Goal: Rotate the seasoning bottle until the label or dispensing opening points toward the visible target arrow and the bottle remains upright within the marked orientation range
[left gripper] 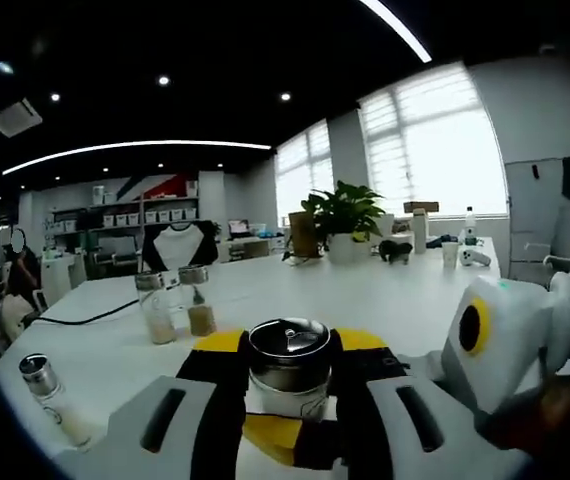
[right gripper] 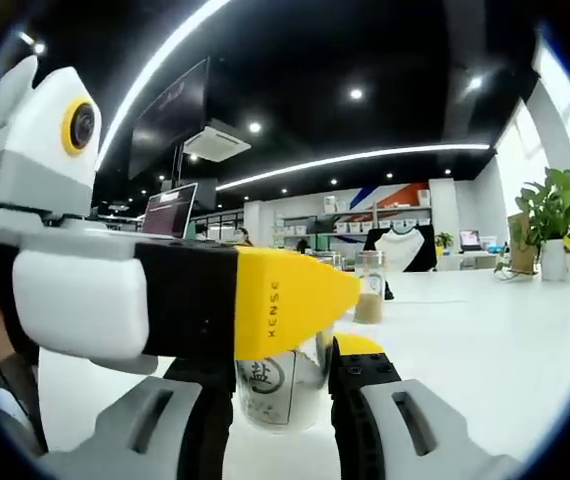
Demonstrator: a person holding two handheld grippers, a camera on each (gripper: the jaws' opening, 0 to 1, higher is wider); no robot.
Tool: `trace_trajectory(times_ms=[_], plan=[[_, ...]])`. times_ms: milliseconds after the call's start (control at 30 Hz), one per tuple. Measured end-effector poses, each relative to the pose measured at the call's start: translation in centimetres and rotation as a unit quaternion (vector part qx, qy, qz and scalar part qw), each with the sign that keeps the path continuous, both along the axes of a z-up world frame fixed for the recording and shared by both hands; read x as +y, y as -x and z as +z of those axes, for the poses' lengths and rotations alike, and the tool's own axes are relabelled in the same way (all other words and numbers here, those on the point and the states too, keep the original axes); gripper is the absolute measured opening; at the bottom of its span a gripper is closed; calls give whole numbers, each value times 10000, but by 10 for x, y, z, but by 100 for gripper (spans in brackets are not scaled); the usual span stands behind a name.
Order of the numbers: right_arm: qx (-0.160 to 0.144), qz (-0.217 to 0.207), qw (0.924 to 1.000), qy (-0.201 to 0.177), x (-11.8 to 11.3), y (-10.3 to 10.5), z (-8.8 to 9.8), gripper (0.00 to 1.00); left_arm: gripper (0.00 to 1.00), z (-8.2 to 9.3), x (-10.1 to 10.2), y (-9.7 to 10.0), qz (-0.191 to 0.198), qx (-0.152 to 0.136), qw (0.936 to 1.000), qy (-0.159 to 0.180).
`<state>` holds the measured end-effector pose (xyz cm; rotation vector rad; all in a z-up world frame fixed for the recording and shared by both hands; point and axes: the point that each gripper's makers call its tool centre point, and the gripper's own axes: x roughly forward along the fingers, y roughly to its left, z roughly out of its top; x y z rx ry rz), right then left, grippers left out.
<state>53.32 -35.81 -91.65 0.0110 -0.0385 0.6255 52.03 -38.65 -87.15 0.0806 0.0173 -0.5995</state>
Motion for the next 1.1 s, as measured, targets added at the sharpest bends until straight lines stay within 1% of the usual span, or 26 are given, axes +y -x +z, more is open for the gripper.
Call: trace_trajectory(times_ms=[100, 200, 267, 333, 433, 500, 567, 667, 700, 800, 833, 867, 900, 1100], plan=[[-23, 66, 10000, -19, 0, 0, 2, 33, 34, 2, 1, -3, -123, -19, 9999, 21], [-61, 187, 9998, -76, 3, 2, 8, 33, 33, 6, 5, -5, -138, -151, 9998, -33], [-79, 202, 9997, -60, 3, 3, 9, 35, 33, 8, 11, -8, -156, -173, 9997, 40], [-70, 201, 9998, -64, 3, 3, 8, 35, 33, 8, 14, -11, -180, -161, 9997, 93], [50, 240, 9997, -57, 5, 4, 2, 36, 33, 2, 22, -20, -105, -94, 9999, -2], [87, 260, 9996, -51, 5, 4, -1, 36, 33, 1, 27, -23, -83, -62, 9999, 71], [121, 248, 9996, 4, 4, 6, -4, 36, 33, 1, 37, -29, 7, -38, 9998, 181], [185, 180, 9997, -30, 2, 6, -7, 34, 33, 1, 53, -37, 197, -81, 9997, 136], [216, 154, 9996, -58, 0, 6, -8, 34, 33, 1, 56, -36, 267, -96, 9995, 121], [261, 131, 9995, -80, -3, 4, -9, 34, 33, -4, 71, -43, 464, -32, 9988, 150], [264, 100, 9996, -93, -4, 3, -9, 33, 33, -8, 79, -46, 558, 29, 9984, 93], [259, 102, 9996, -87, -4, 3, -9, 33, 33, -9, 81, -47, 580, 29, 9983, 83], [254, 109, 9996, -67, -4, 2, -8, 33, 33, -10, 89, -49, 679, 40, 9976, 85], [216, 96, 9997, -52, -4, -1, -5, 33, 33, -14, 111, -55, 873, 57, 9961, 77]])
